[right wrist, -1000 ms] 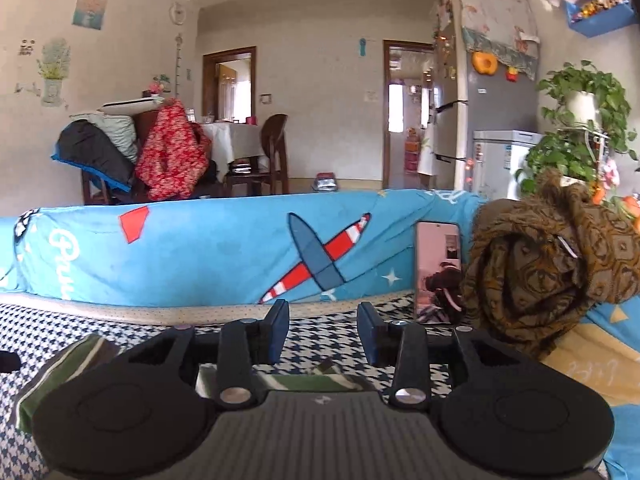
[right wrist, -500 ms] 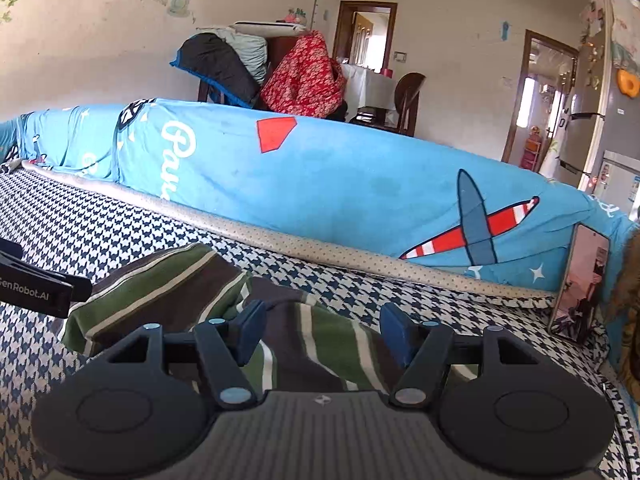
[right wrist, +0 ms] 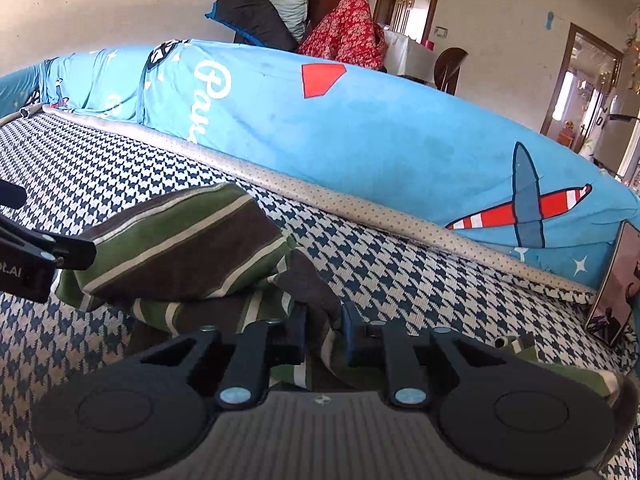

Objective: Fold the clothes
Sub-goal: 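Lower the held shirt onto the bed with the right gripper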

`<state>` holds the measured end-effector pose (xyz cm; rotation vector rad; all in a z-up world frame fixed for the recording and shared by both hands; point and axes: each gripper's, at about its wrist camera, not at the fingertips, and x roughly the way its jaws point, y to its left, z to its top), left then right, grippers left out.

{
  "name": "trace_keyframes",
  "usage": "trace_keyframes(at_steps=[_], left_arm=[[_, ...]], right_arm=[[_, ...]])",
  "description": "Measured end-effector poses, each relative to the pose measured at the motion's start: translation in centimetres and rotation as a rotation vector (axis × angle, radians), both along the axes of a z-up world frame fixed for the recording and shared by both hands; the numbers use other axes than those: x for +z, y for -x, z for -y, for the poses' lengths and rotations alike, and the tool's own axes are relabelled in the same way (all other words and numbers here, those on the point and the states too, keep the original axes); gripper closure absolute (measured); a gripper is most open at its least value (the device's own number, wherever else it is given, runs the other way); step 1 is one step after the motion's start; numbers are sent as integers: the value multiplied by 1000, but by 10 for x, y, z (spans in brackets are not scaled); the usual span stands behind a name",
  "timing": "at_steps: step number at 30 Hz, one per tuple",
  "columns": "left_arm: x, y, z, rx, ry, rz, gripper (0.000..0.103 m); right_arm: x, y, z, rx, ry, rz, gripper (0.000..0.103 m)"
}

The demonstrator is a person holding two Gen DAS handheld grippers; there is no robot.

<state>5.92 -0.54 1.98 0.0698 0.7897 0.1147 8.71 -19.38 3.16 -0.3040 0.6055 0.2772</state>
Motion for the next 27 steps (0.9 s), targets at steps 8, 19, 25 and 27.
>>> trace_keyframes(at_steps=[8, 19, 25, 27], left_arm=[[-2, 1, 1, -2, -4, -4, 0], [-6, 0, 12, -29, -15, -25, 0], [-9, 0, 20, -50, -24, -39, 0], [-11, -1, 22, -53, -23, -44, 0]], right_arm=[[36, 5, 31, -187, -155, 143, 95], [67, 9, 104, -623, -181, 292, 95], [67, 13, 133, -811, -120, 275, 95], [65, 12, 141, -844, -106, 229, 95]])
